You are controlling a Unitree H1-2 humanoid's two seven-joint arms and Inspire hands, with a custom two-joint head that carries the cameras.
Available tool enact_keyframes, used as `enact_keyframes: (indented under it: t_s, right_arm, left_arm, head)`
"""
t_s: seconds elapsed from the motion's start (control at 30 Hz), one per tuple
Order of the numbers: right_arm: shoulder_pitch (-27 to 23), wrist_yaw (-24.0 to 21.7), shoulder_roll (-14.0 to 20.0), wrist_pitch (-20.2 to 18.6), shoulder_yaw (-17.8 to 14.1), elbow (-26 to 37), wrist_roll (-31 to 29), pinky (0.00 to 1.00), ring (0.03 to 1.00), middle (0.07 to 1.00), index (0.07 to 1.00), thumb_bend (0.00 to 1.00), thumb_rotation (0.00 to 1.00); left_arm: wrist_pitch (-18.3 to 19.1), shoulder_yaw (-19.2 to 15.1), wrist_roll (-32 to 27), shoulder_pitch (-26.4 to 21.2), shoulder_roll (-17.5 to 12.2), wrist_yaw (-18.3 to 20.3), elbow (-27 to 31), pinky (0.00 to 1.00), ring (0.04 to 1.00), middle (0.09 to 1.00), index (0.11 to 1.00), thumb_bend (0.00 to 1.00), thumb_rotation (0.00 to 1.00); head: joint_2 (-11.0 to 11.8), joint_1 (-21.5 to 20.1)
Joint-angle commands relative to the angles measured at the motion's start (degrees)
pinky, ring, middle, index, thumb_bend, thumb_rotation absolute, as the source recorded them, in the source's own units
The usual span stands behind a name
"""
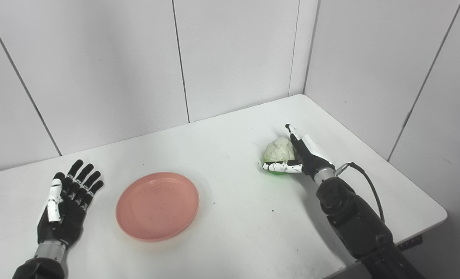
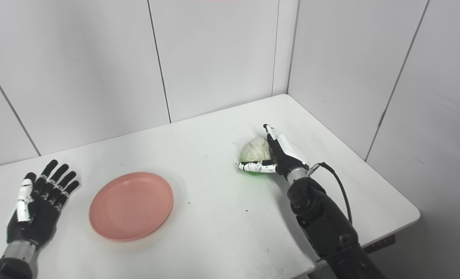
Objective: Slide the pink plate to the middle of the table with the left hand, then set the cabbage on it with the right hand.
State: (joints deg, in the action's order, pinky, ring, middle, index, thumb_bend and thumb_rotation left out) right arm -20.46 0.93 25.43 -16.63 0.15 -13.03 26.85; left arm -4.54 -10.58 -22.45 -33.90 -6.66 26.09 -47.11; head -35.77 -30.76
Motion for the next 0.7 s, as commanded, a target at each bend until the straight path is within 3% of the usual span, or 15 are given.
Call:
enact_keyframes:
  t_s: [0.0,0.2,0.4,0.47,0.57,0.63,0.67]
  right_arm:
    - [-2.57,0.54,1.34,1.8,-0.02,0.47,-0.17,0.82,0.933,0.999,1.0,1.0,0.51]
    - [-3.61,0.52,1.6,2.24,0.6,-0.63,-0.23,0.82,0.931,0.993,1.0,1.0,0.5]
    - [-4.44,0.24,1.35,3.79,0.2,-2.81,-2.4,0.84,0.924,0.953,0.963,1.0,0.42]
    - [-4.58,-0.13,0.86,5.02,-0.83,-3.65,-5.05,0.83,0.875,0.885,0.901,1.0,0.35]
    - [-4.6,-0.9,0.4,6.18,-1.53,-4.62,-7.86,0.65,0.688,0.711,0.729,0.98,0.17]
    - [-4.7,-0.84,0.28,6.22,-1.04,-5.26,-7.92,0.62,0.666,0.689,0.707,0.97,0.14]
    - [-4.77,-0.8,0.2,6.3,-0.79,-5.62,-7.93,0.57,0.599,0.621,0.629,0.93,0.08]
  left_arm:
    - [4.83,0.19,0.74,4.28,-0.08,-1.91,-2.75,0.89,0.889,0.911,0.905,0.41,1.0]
    - [4.94,0.18,0.75,4.42,0.01,-1.89,-2.3,0.89,0.892,0.908,0.905,0.41,1.0]
    - [5.25,0.23,0.9,4.44,0.12,-2.35,-2.0,0.88,0.884,0.903,0.897,0.41,1.0]
    - [5.1,0.28,0.89,4.38,0.06,-2.12,-2.24,0.89,0.885,0.904,0.9,0.41,1.0]
    - [5.16,0.39,1.09,4.45,0.1,-2.46,-1.94,0.88,0.886,0.906,0.902,0.41,1.0]
    - [5.15,0.41,1.06,4.49,0.11,-2.42,-1.86,0.89,0.886,0.905,0.902,0.41,1.0]
    - [5.18,0.41,0.98,4.5,0.1,-2.3,-1.85,0.88,0.887,0.908,0.901,0.41,1.0]
  head:
    - [0.01,0.09]
    - [-0.18,0.29]
    - [-0.3,0.5]
    - [-0.35,0.57]
    - [-0.52,0.76]
    - [-0.52,0.76]
    - [-0.52,0.76]
